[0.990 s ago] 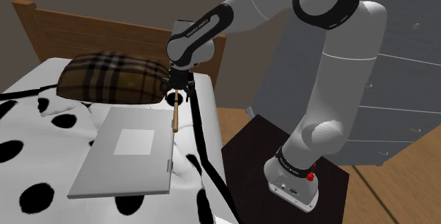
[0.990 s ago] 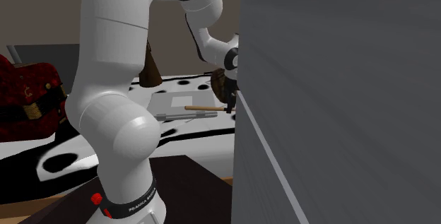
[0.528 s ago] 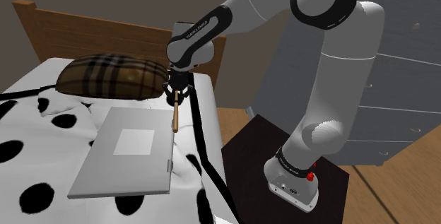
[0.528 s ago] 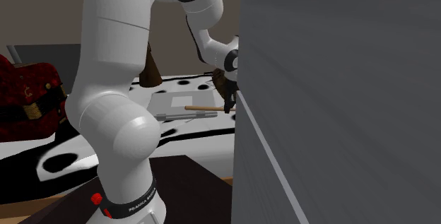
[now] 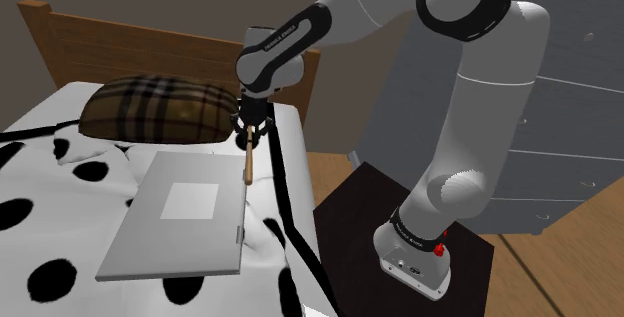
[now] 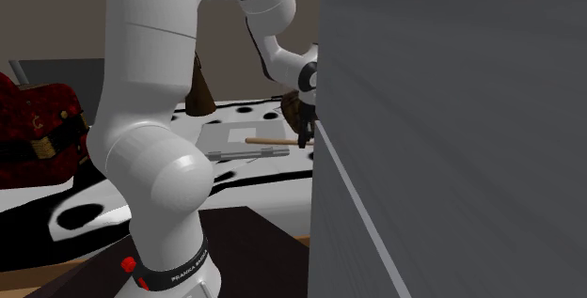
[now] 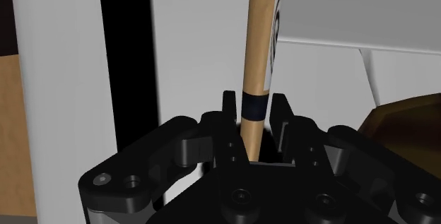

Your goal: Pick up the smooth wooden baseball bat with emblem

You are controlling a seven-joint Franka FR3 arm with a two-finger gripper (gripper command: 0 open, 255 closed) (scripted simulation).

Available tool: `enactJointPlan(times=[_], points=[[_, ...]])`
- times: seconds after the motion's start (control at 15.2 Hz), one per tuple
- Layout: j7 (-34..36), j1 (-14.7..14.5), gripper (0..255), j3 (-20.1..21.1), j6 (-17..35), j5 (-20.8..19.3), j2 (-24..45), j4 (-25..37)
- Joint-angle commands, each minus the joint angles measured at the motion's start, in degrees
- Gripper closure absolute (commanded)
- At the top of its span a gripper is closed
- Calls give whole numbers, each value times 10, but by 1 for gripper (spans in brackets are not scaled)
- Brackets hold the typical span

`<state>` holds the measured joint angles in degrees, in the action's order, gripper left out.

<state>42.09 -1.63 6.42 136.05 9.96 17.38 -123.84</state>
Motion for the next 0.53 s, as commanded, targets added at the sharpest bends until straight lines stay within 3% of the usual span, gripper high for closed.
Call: enactJointPlan(times=[0.0, 0.46], points=[[2, 0, 255, 0, -13, -1, -11, 2], [8, 2, 255, -1, -60, -2, -49, 12]])
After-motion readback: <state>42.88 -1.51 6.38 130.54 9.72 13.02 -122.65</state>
